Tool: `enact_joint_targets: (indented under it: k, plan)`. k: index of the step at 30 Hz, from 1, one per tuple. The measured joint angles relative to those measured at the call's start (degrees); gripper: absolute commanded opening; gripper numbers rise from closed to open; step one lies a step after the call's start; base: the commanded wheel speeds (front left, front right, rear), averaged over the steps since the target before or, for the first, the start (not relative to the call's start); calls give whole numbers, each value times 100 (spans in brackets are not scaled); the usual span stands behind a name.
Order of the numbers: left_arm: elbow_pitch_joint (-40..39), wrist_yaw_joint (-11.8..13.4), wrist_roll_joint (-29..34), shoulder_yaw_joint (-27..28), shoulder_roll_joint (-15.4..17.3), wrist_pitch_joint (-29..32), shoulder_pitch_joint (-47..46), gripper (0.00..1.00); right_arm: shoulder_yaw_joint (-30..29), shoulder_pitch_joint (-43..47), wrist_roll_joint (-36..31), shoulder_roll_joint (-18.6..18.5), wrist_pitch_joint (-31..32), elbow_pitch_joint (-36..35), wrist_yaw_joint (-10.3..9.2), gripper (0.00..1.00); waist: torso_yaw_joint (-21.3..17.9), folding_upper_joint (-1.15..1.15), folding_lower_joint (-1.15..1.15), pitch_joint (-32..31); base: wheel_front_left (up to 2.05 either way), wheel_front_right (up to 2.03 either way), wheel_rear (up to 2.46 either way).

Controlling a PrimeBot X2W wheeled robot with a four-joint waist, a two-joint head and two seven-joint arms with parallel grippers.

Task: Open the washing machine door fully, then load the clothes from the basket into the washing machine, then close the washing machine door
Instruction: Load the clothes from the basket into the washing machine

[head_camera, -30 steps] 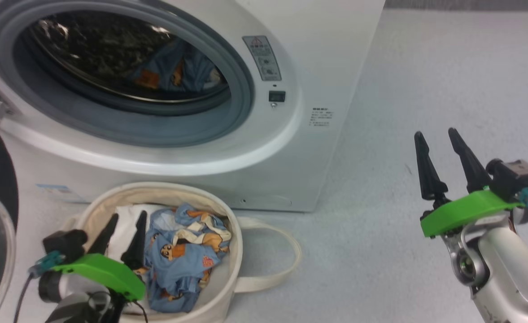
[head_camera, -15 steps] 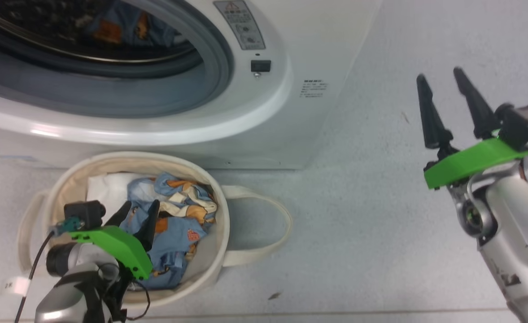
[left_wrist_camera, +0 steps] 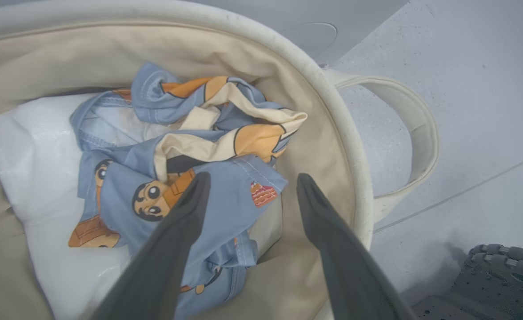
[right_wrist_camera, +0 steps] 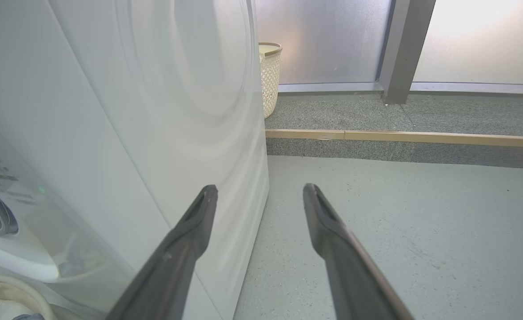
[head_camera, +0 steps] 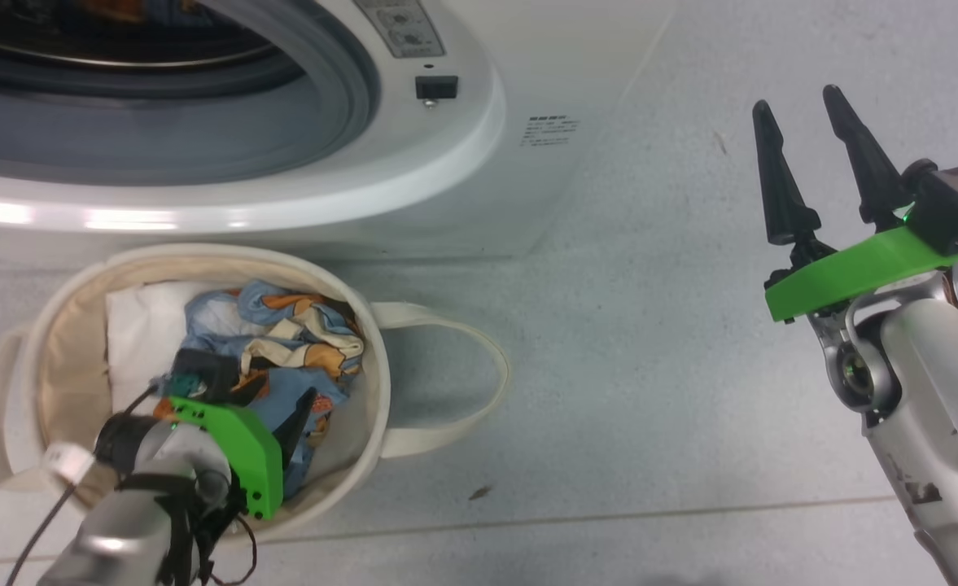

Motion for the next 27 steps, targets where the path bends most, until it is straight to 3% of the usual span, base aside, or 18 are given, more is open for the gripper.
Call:
enact_joint_targets:
  k: [12,22,27]
  plan:
    - [164,-1,-63,-1088,46,467,-570,100,-160,-148,-256,94,74,-259,0,100,-126,0,0,563,0,0,0]
    - [27,-1,-298,-1957,169,475,-753,100,-243,-185,-349,238,76,-378,0,100,-185,0,0,816,0,0,0]
    - [-20,-1,-132,-2392,192,410,-943,100,-277,-186,-408,266,85,-426,0,100,-217,0,0,916,0,0,0]
